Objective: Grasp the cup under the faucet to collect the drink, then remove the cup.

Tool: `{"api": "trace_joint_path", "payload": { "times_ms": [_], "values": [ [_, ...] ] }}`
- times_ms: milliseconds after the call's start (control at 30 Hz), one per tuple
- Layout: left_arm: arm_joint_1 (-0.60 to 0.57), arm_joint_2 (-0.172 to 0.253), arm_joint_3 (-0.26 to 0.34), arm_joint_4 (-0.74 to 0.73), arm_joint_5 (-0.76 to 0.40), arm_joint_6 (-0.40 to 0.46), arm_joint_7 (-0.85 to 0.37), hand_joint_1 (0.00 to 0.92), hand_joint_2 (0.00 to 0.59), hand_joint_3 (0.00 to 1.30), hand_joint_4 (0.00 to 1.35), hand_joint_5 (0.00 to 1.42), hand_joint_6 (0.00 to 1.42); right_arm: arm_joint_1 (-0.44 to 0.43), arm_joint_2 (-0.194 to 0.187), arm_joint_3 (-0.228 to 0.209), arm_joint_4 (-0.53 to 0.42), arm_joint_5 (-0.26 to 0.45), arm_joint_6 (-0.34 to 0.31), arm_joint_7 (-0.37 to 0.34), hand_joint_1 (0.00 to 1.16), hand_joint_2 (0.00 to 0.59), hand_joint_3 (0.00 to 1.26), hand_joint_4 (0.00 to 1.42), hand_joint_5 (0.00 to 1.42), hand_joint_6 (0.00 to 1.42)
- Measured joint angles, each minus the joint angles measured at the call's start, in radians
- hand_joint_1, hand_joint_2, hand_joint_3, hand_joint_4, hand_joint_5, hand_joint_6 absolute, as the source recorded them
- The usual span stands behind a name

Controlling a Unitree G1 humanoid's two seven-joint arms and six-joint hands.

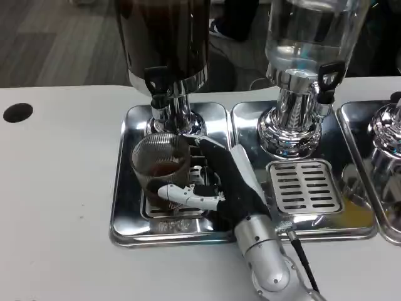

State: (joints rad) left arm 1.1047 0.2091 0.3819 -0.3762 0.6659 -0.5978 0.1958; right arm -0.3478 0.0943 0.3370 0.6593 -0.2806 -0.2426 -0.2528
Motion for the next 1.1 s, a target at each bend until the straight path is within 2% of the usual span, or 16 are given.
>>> {"api": "trace_joint_path", "payload": {
  "times_ms": [200,500,1100],
  "values": [
    [-0.013,0.000,-0.006,0.005,0.000,0.009,-0.007,0.000,0.087,0.38,0.29,0.37,0.52,0.010,-0.003,-0.008,-0.012,0.006,-0.001,0.004,0.78,0.093,0.42,0.41,0.40,0.18],
    [-0.036,0.003,-0.020,0.005,0.003,0.027,-0.023,0.000,0.087,0.38,0.29,0.37,0.52,0.083,-0.028,-0.018,-0.108,0.011,-0.001,0.038,0.78,0.093,0.42,0.41,0.41,0.18],
    [-0.065,0.009,-0.065,0.003,0.013,0.066,-0.041,0.000,0.086,0.38,0.28,0.37,0.52,0.155,-0.037,-0.055,-0.204,0.028,0.004,0.098,0.78,0.093,0.43,0.41,0.41,0.18]
  ]
}}
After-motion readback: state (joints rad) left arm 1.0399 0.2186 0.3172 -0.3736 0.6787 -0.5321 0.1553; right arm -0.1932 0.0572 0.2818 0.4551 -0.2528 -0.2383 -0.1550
